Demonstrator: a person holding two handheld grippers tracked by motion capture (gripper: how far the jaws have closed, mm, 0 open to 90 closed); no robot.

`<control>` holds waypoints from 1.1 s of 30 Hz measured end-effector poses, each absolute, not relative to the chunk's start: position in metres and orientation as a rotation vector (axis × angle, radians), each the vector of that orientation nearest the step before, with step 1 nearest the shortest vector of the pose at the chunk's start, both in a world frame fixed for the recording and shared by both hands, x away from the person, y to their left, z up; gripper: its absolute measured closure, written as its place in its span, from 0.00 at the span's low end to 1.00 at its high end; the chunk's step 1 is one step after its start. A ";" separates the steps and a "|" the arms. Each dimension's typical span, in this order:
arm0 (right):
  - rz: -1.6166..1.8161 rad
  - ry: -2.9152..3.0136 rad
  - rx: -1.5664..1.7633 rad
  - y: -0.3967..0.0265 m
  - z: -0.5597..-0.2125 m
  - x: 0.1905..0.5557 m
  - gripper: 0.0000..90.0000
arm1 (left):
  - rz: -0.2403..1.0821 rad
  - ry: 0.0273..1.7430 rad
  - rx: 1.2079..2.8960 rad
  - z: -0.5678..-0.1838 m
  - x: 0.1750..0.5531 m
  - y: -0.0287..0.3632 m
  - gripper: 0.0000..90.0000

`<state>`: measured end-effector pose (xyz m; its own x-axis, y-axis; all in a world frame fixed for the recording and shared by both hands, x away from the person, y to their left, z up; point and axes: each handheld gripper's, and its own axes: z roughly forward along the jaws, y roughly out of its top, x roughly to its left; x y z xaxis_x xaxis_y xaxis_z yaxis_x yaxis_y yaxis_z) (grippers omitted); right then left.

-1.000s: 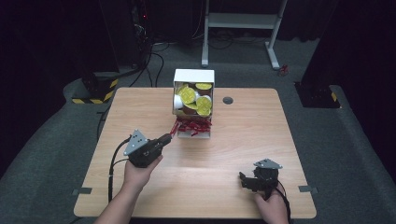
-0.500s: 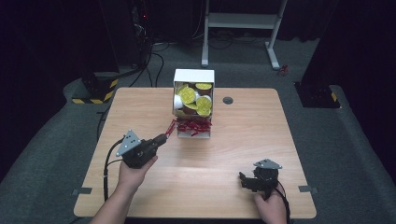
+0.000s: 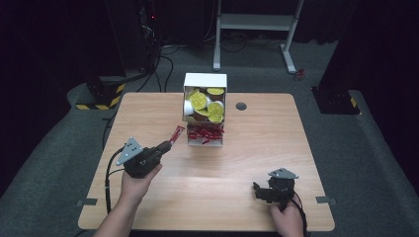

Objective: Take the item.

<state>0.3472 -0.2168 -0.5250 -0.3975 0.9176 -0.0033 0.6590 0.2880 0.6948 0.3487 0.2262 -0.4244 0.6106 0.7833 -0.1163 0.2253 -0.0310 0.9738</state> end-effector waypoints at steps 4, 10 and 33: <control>0.870 2.160 1.416 -0.217 -0.525 0.347 0.09 | 0.570 0.881 1.569 -0.423 0.348 0.232 0.96; 0.870 2.160 1.416 -0.217 -0.525 0.347 0.09 | 0.599 0.904 1.564 -0.424 0.351 0.241 0.95; 0.870 2.160 1.416 -0.217 -0.525 0.347 0.09 | 0.651 1.081 1.625 -0.459 0.413 0.256 0.95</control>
<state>0.3472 -0.2168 -0.5249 -0.3980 0.9174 -0.0030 0.6591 0.2882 0.6946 0.4131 0.2556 -0.4591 0.4479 0.8887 -0.0977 0.3293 -0.0623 0.9422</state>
